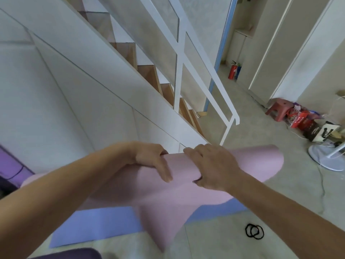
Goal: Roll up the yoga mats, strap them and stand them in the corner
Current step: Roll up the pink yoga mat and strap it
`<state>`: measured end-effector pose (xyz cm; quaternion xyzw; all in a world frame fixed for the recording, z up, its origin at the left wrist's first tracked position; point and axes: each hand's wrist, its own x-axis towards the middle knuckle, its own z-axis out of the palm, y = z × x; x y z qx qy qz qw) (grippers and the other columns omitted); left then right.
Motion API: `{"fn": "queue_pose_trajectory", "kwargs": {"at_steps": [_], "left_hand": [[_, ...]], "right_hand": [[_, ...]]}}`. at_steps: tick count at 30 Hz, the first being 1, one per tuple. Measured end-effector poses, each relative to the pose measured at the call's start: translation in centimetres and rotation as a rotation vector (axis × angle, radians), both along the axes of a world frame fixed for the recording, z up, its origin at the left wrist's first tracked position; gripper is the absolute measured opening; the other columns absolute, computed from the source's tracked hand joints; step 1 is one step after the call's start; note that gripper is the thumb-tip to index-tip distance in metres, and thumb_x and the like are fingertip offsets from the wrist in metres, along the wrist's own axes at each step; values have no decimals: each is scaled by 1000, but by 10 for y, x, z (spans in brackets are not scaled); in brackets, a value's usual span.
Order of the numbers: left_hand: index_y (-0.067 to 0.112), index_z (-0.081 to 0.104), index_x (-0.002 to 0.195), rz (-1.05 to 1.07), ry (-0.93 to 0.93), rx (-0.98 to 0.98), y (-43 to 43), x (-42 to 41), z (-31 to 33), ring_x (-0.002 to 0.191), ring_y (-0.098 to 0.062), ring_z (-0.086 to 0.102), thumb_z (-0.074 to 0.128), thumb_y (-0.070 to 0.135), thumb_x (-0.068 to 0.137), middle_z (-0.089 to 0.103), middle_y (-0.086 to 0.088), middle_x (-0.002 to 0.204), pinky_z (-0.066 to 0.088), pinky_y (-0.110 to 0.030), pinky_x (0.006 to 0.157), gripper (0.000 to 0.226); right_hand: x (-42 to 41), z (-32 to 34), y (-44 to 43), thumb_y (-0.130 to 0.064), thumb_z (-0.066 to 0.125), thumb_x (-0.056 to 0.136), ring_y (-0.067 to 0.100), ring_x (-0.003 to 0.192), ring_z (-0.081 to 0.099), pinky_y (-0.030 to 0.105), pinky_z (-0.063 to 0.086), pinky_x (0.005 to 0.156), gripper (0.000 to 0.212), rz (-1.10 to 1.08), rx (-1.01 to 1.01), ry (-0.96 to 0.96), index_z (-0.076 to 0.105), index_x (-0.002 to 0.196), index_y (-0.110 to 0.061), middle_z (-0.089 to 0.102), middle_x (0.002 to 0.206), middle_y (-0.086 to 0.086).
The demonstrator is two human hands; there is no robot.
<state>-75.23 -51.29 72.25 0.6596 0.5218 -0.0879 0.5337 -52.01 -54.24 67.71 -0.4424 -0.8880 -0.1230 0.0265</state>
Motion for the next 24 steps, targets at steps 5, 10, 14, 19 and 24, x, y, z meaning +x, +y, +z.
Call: {"fn": "queue_pose_trajectory", "kwargs": {"at_steps": [5,10,14,19,24], "left_hand": [[25,42,126,-363,552,761,-20,22,-4,95,-24,64,84,66,51,60,5,109,45,-34,72,95],[23,45,116,-269,553,910,-19,20,-29,78,-24,62,72,52,58,58,5,92,49,-32,68,70],[28,56,97,-44,302,465,-2,10,-26,78,-14,66,85,44,48,66,12,87,59,-36,75,60],[24,66,112,14,-29,131,-2,1,-20,93,-21,74,91,33,50,75,5,103,60,-49,86,68],[28,36,138,-249,426,723,-19,23,-17,105,-21,61,81,65,53,59,9,119,50,-38,92,104]], "right_hand": [[6,47,32,-45,86,56,8,85,62,30,49,71,59,-209,-778,78,56,106,-39,65,92,-15],[5,39,34,-49,86,57,14,103,61,37,51,85,79,-209,-801,22,47,126,-39,62,110,-14],[3,3,13,-63,80,60,26,135,38,43,32,110,135,-99,-281,-263,-5,157,-24,31,153,2],[-1,19,11,-50,72,71,20,108,53,33,42,79,90,-42,-229,-165,26,146,-33,53,122,-5],[-4,56,36,-48,82,55,11,84,57,29,44,66,71,-155,-601,-125,47,116,-43,59,86,-15]]}}
